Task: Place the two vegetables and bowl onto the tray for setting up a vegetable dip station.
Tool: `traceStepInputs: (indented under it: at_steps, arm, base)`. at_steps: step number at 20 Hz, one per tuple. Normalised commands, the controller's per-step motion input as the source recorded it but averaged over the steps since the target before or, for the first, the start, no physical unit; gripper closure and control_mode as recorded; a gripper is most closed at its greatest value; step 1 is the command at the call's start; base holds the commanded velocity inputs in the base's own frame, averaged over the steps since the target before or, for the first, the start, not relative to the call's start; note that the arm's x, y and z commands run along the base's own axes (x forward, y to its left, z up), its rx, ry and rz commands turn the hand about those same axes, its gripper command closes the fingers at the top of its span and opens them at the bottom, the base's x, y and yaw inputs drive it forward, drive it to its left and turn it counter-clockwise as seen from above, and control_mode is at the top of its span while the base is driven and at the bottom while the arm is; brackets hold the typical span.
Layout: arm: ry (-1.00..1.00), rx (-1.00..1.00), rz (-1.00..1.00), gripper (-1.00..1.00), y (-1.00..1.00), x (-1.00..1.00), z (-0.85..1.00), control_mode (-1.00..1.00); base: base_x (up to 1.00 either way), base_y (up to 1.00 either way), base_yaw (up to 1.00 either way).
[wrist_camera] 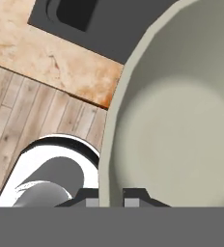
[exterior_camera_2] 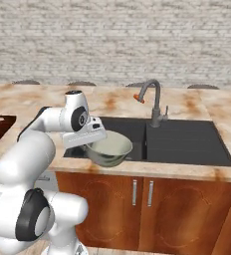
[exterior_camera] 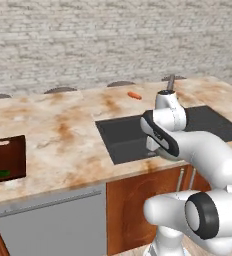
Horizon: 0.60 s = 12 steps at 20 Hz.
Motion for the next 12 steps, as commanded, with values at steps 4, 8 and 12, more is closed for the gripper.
traceStepInputs:
  at_steps: [4,8,12]
  arm:
    - [0.00,0.00,0.00,1.00,0.00,0.00,0.00,1.00]
    - [0.00,0.00,0.00,1.00,0.00,0.00,0.00,1.00]
    - [0.00,0.00,0.00,1.00,0.00,0.00,0.00,1.00]
  base:
    - [-0.02,0.74,0.00]
    - [0.00,0.74,0.00]
    - [0.00,0.75,0.00]
